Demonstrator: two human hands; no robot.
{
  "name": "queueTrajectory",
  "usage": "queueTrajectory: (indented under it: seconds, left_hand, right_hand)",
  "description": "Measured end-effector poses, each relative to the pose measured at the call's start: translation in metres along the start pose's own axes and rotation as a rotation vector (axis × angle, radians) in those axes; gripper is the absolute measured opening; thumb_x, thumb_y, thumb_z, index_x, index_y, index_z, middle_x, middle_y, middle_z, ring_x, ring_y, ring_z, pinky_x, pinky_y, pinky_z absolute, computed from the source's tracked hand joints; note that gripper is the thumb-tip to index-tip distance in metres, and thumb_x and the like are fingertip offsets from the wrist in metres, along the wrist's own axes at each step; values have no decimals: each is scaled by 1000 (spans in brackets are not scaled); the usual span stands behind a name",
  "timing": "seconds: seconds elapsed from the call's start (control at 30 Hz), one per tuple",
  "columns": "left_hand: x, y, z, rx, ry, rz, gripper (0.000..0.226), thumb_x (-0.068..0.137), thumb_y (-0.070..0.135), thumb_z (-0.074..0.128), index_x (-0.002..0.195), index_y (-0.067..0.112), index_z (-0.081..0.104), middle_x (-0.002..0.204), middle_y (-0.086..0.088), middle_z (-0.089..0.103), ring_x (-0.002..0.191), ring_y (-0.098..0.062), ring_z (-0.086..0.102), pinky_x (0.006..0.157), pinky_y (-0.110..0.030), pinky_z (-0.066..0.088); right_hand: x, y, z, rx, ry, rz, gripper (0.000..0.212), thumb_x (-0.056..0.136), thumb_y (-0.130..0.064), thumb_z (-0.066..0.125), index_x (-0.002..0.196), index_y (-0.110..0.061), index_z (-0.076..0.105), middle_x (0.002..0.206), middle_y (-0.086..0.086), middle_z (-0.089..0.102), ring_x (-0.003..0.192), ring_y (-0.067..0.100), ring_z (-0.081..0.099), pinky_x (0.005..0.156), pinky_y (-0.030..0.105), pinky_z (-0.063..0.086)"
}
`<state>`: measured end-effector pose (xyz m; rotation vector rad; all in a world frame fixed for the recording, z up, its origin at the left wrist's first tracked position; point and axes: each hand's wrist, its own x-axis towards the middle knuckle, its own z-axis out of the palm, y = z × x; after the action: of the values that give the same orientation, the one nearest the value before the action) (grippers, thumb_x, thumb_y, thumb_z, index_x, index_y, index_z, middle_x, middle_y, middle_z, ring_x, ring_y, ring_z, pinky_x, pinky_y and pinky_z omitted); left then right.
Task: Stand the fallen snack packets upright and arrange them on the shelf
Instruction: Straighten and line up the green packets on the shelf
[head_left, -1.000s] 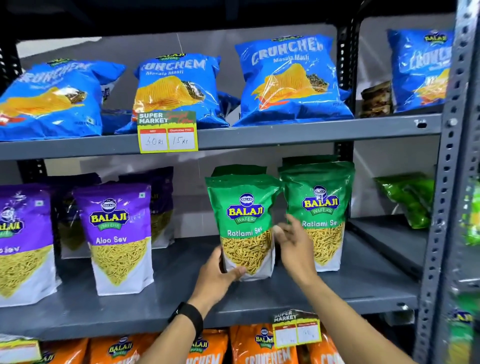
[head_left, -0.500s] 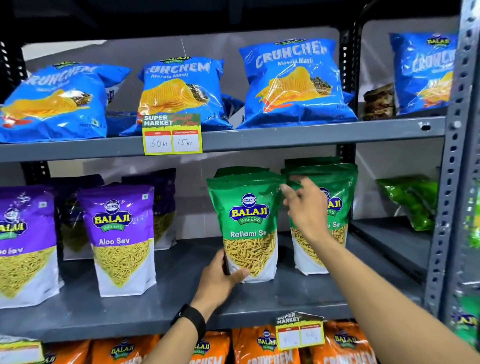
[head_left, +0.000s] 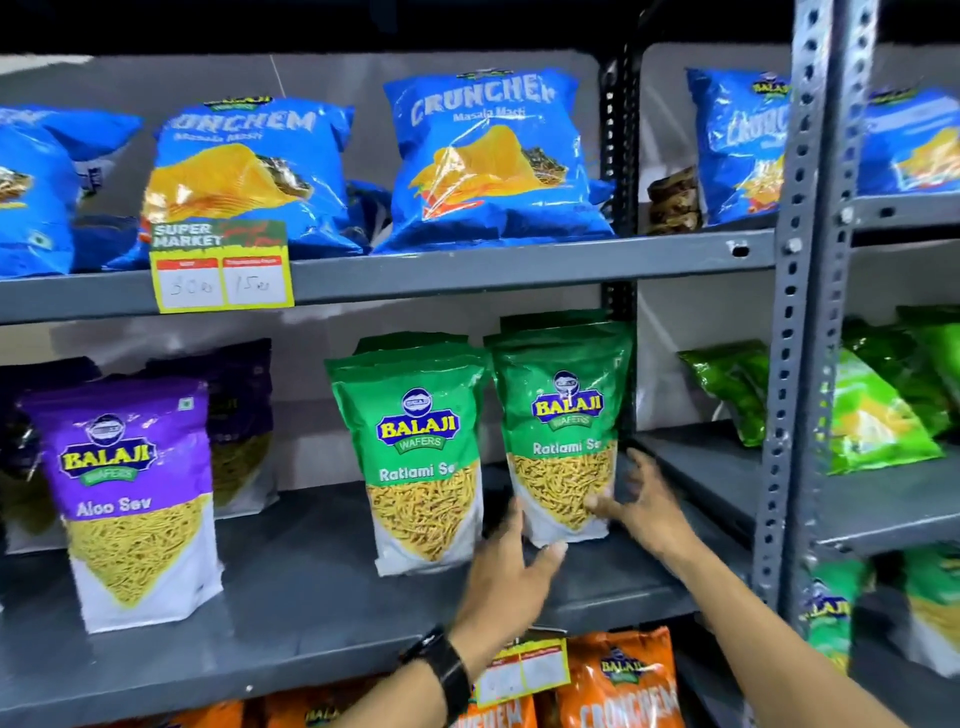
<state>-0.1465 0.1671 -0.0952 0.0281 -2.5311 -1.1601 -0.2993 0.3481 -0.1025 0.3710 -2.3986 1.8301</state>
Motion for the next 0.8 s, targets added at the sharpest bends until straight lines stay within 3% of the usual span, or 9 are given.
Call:
queueTrajectory:
  seconds: [0.07,0.13,0.2,0.27,0.33,0.43,0.53,0.67,0.8]
  left_hand:
    - [25,5,11,-20,11,-74,96,102,47,59,169,14,-2,177,-6,18,163,-25,23,128,-33,23]
    - [51,-1,17,-84,16,-186,102,100,47,64,168,8,-1,178,-12,16,163,-30,22,126,-33,25]
    - [67,-6,20,-146,3,-246,104,88,62,71,164,6,27,168,-12,42,154,-32,41,125,-39,36]
    - [77,-16,24,-140,3,-222,75,82,65,74,137,16,59,141,-4,70,132,-28,64,112,-45,50]
    - [86,-20,30,-160,-9,-176,57,82,58,75,124,21,66,127,2,76,119,-22,70,106,-45,55]
    - [98,-19,42,-216,-62,-142,82,67,72,71,131,22,64,132,3,74,121,-20,69,109,-46,54]
    - [109,-25,54,-209,-93,-134,79,70,71,73,133,23,64,135,2,74,124,-20,69,111,-47,53]
    - [94,-5,51,-231,-118,-111,36,86,41,76,120,32,66,132,1,76,119,-19,71,109,-44,55]
    - [89,-6,55,-269,-123,-95,42,86,45,73,126,33,66,133,4,75,121,-18,70,111,-44,54]
  right_hand:
    - [18,12,-2,13,-29,-8,123,46,-57,96,150,-27,37,134,12,65,123,28,64,106,54,52]
    - [21,10,-6,10,-37,-18,101,54,-40,99,140,-23,49,108,14,73,103,28,71,96,50,58]
    - [17,3,-13,50,-17,-29,75,68,-10,93,134,-9,56,87,13,69,83,24,69,82,34,59]
    - [14,3,-21,53,31,-31,55,76,6,83,126,-1,60,74,8,61,71,18,59,65,17,51]
    - [12,8,-28,57,38,-21,50,81,6,79,126,-6,62,90,11,69,81,21,63,72,21,52]
    - [7,9,-34,120,-55,-39,64,84,2,77,138,-19,52,128,9,68,115,26,64,99,40,52]
    - [6,11,-41,141,-42,-34,64,83,-7,80,136,-23,49,126,6,68,117,26,62,104,51,52]
    - [-2,18,-44,135,58,-38,60,83,0,78,131,-20,50,114,7,68,104,25,63,87,36,54]
    - [-7,19,-44,125,40,-46,65,86,0,76,142,-15,48,124,10,68,111,25,64,96,38,52]
